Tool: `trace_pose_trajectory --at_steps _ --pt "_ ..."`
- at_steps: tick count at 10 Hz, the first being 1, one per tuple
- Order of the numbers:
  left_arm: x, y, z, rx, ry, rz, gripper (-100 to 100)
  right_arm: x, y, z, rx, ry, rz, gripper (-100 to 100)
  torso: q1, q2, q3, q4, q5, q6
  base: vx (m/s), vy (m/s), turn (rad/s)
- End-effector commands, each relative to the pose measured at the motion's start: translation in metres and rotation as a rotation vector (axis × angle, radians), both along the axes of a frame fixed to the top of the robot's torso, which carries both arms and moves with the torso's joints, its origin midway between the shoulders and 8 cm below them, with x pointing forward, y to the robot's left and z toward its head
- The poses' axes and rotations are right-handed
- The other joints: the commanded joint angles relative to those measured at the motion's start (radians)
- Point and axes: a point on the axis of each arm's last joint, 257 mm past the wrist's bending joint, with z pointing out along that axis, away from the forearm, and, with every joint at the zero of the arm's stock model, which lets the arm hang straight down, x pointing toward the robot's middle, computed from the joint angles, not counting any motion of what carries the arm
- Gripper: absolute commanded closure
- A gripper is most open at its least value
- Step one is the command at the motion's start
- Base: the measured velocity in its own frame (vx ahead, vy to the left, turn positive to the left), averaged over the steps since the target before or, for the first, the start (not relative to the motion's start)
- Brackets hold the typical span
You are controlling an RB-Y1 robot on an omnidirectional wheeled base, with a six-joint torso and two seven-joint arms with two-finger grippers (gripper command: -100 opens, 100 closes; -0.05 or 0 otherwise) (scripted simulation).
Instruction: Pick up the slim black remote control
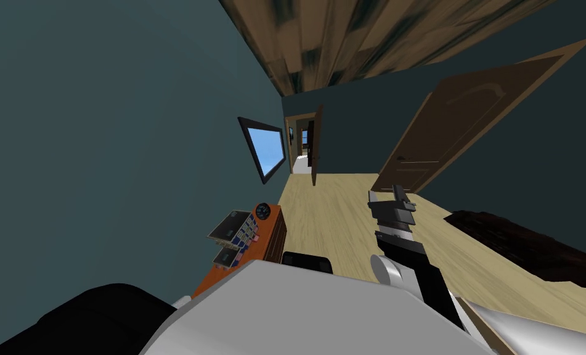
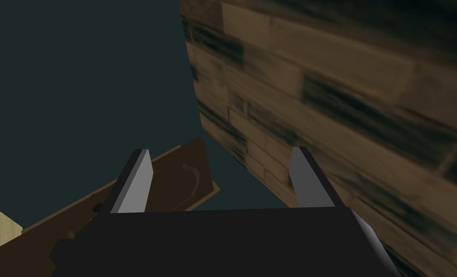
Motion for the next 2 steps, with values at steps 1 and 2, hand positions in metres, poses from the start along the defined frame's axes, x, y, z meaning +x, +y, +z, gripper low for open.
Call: trace_pose_trajectory --at_steps 1,2 --pt "0.0000 0.0000 0.0000 0.000 0.000 0.000 100 0.0000 0.0000 0.0000 0.000 0.000 0.000 0 0.000 0.000 0.000 0.000 0.000 0.000 0.001 -0.026 0.011" --pt "0.0000 0.0002 0.0005 -0.002 0.001 -0.001 0 0.0000 0.0000 0.0000 0.000 0.000 0.000 0 0.002 0.000 0.000 0.000 0.001 0.000 0.000 -0.005 -0.001"
